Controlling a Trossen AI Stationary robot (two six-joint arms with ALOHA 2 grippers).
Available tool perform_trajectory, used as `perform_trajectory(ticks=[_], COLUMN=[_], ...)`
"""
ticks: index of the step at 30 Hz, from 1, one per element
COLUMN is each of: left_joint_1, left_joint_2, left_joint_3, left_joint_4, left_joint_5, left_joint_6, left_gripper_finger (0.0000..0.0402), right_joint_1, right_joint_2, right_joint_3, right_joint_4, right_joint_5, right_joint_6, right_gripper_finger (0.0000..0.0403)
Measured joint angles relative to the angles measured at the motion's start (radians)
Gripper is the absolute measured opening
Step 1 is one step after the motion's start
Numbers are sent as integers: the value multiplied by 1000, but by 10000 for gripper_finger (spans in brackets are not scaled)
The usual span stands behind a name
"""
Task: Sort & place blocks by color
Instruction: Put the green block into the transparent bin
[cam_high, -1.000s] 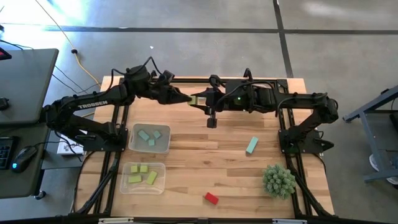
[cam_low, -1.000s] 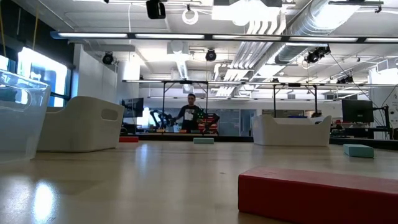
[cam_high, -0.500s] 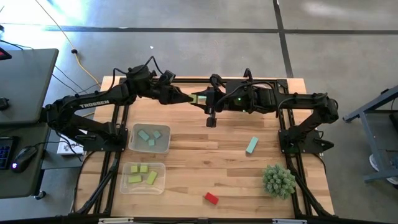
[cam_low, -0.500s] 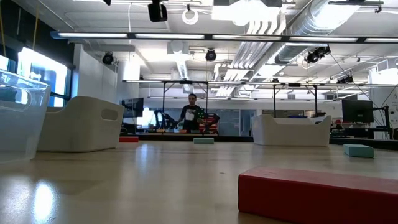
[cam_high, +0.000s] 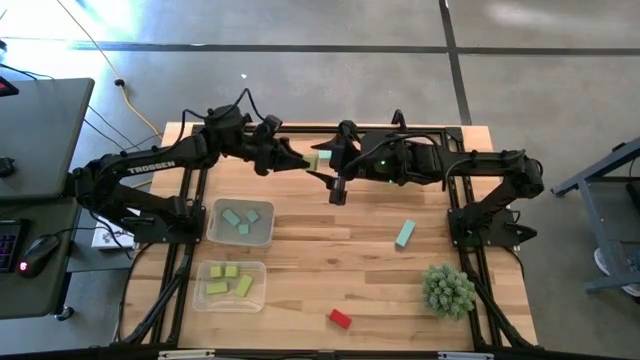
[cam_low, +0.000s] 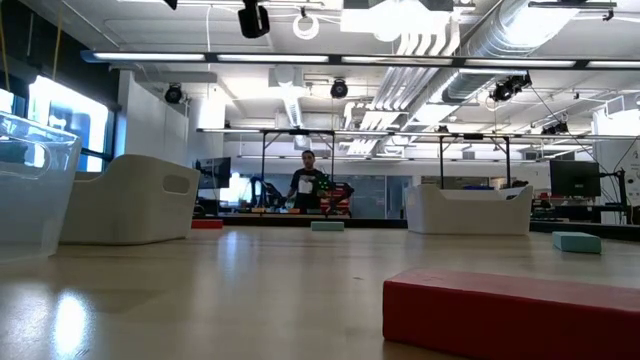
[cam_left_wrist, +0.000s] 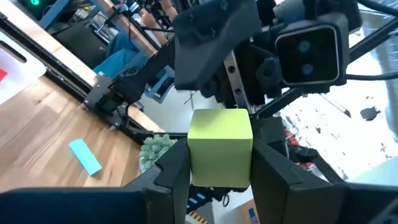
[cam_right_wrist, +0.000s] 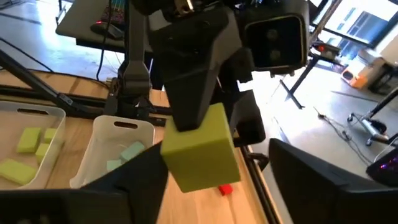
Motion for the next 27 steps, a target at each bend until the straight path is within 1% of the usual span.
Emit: perform_trajectory(ticks=[3,8,11,15,18,22,27], left_joint_1=[0,-1,-12,-45,-91,-177,-320], left_joint_2=[-4,-31,-58,-100,-130,-164,-191], left_joint_3=[0,0,-1,-1,-1,-1,-1], left_joint_4=[-25,-137,-273,-457,-585,-738,-905], left_joint_5=[1,-18,-69,-173,-263,-363,-466], left_joint_6=[22,100,168,239,274,271,188], left_gripper_finger=[106,106,106,107,107,106,108], right_joint_1=[0,5,10,10,10,10,10], right_joint_2=[0,-1,-2,-3,-3,-3,-3], right_joint_3=[0,0,0,0,0,0,0], right_joint_4=[-11,-72,-118,-170,-198,-236,-289], right_joint_5=[5,5,12,9,-10,-49,-75], right_joint_6=[35,92,127,179,235,305,354], right_gripper_finger=[286,293,294,294,295,295,295])
